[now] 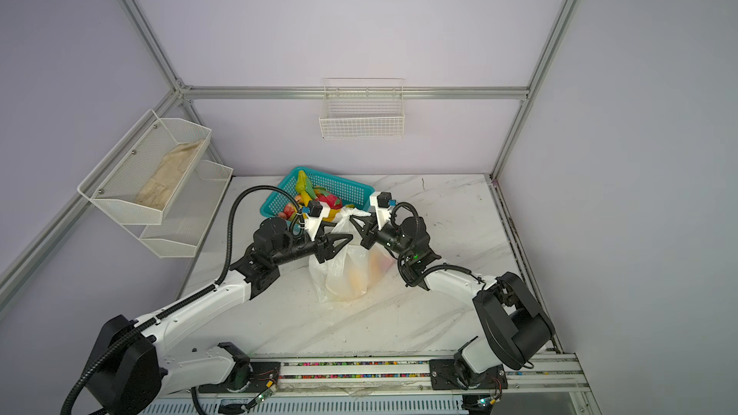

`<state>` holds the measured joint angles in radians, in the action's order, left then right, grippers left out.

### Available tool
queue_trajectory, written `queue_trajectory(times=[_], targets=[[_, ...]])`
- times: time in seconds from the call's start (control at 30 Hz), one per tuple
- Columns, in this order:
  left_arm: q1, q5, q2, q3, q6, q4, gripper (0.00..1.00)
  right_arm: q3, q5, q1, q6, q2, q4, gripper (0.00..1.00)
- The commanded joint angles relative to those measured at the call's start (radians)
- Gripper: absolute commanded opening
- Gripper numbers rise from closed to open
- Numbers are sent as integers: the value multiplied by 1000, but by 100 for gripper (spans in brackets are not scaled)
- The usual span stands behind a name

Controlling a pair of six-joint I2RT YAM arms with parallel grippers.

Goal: Place the fake fruits into the plastic bag and tie a complex knot

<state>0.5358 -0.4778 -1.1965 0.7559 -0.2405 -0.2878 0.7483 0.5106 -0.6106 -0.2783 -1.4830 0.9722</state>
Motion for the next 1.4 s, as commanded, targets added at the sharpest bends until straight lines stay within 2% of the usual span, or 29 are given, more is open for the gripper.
queue_trajectory(times=[0.0,0.13,0.2,0.27,0.33,0.4,0.5,0.63,0.8,0.97,1.1,1.27,1.37], targets=[[-20,106,72,-70,-7,19,52,10,22,9,-21,7,86,0],[-23,112,110,-88,21,49,52,30,22,9,-29,5,54,0],[-24,107,111,-92,21,58,41,34,14,9,-43,9,54,0],[-23,62,104,-97,54,49,20,39,-7,8,-76,6,55,0],[-19,21,90,-104,40,13,9,43,-10,5,-123,-9,86,0],[-3,22,68,-117,32,-54,4,41,4,2,-175,-31,138,0],[37,61,25,-120,32,-156,3,40,43,0,-248,-60,215,0],[95,97,-51,-75,66,-213,5,46,99,0,-283,-79,243,0],[105,107,-123,-80,57,-310,8,50,154,8,-283,-78,247,0],[85,96,-124,-117,39,-357,24,36,234,47,-283,-74,259,0],[61,54,-86,-137,36,-349,41,34,300,63,-264,-73,258,0],[31,33,-11,-160,42,-303,52,31,342,77,-241,-69,255,0],[9,-17,40,-165,71,-256,59,34,356,78,-233,-69,254,0]])
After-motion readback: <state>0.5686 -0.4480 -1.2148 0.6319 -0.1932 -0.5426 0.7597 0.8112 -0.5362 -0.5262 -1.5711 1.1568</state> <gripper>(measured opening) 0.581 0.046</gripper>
